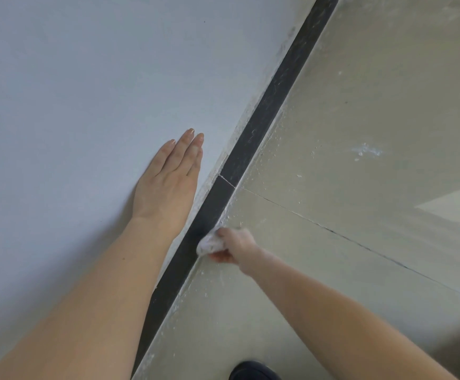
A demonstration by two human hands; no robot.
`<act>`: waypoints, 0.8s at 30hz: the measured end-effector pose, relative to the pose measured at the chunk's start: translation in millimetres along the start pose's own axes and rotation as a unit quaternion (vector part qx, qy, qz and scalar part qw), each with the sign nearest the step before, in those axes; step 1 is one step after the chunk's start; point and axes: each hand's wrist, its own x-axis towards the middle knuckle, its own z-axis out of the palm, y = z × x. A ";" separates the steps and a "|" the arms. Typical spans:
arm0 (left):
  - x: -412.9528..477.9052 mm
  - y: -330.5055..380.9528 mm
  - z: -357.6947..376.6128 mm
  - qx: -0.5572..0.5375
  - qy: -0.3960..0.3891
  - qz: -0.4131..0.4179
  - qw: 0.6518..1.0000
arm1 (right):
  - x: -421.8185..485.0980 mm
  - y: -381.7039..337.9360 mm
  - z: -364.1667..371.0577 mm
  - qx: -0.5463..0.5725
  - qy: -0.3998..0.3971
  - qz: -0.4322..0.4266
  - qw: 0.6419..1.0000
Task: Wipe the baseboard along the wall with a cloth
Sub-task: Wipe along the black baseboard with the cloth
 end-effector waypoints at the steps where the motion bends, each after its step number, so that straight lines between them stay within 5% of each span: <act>1: -0.4 0.0 1.7 0.000 0.003 0.002 1.000 | -2.4 12.1 10.5 -0.015 -0.019 0.019 1.000; 8: -1.5 -0.6 -1.3 -0.018 0.001 0.002 1.000 | 2.0 42.8 48.6 -0.034 -0.022 0.042 0.998; 10: -2.3 -0.9 -1.0 -0.018 0.001 0.005 1.000 | 5.2 20.2 42.9 -0.046 0.034 0.035 0.998; 12: -2.8 -1.1 -0.7 -0.017 0.004 0.003 1.000 | 2.4 -13.4 31.7 -0.196 0.063 -0.016 0.978; 16: -2.7 -1.3 0.8 -0.014 0.007 0.003 1.000 | 7.9 -72.2 0.6 -0.270 0.140 -0.095 0.948; 17: -2.5 -1.2 1.3 -0.015 0.009 0.002 1.000 | 11.8 -80.2 -8.0 -0.209 0.150 -0.122 0.959; 18: -2.3 -0.8 1.8 -0.015 0.010 0.002 1.000 | 12.2 -90.1 -15.2 -0.036 0.154 -0.109 0.981; 20: -2.0 -0.2 2.0 -0.016 0.012 0.000 1.000 | 12.3 -101.6 -30.9 0.225 0.111 -0.147 0.957; 24: -1.6 0.2 1.5 -0.012 0.017 -0.002 1.000 | 3.1 -107.2 -55.0 0.332 0.132 -0.175 0.917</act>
